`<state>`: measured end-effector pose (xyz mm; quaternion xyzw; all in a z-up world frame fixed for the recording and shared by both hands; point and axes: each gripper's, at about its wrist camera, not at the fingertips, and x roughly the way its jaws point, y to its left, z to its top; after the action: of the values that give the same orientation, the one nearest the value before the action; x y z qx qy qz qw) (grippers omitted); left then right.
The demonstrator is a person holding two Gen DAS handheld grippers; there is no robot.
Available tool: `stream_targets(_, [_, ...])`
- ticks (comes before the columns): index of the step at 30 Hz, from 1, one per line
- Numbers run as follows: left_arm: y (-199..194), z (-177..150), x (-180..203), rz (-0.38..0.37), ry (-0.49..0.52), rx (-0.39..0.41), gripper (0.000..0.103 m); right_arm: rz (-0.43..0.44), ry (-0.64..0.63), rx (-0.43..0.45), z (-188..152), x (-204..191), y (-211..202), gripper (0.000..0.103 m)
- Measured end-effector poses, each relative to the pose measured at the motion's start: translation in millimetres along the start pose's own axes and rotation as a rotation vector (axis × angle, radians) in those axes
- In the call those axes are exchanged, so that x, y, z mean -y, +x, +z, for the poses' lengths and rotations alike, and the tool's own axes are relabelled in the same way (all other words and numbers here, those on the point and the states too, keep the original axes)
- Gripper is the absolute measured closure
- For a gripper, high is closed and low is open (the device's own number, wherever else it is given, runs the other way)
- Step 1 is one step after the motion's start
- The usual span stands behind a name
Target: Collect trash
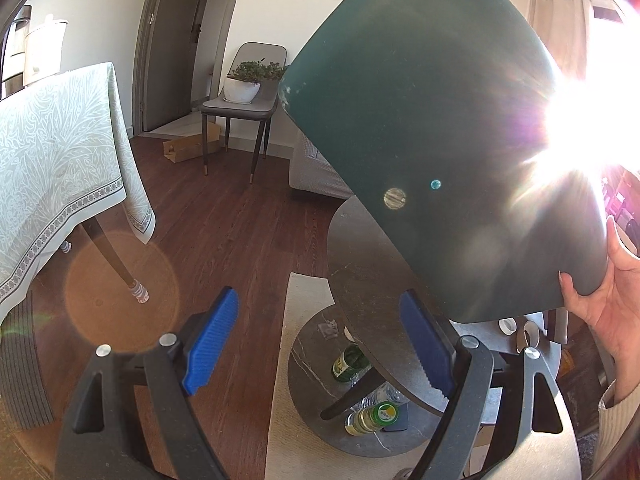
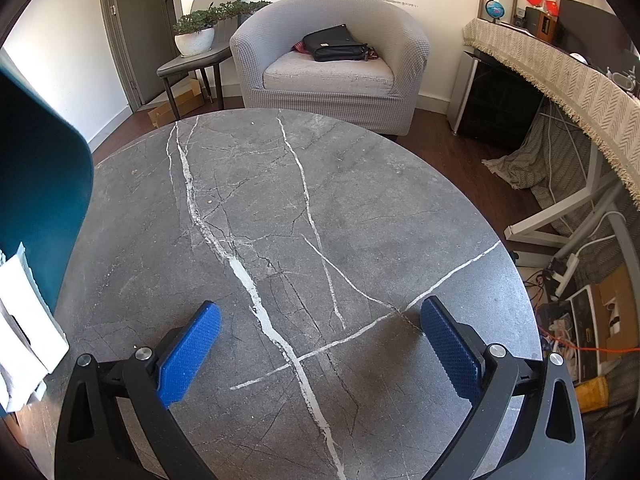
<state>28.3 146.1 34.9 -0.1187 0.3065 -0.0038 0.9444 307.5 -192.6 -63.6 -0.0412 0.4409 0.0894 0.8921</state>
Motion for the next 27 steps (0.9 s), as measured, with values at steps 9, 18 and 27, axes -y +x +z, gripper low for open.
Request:
stream_targets(9, [6,-2,11,-0.006,0.015,-0.009,0.019,0.000,0.000,0.000,0,1,0,0.002])
stream_targets(18, [9,-3,10,-0.006,0.012,-0.014,0.019,0.000,0.000,0.000,0,1,0,0.002])
stream_targets(27, [8,-3,8,-0.003,0.010,-0.013,0.019,0.000,0.000,0.000,0,1,0,0.002])
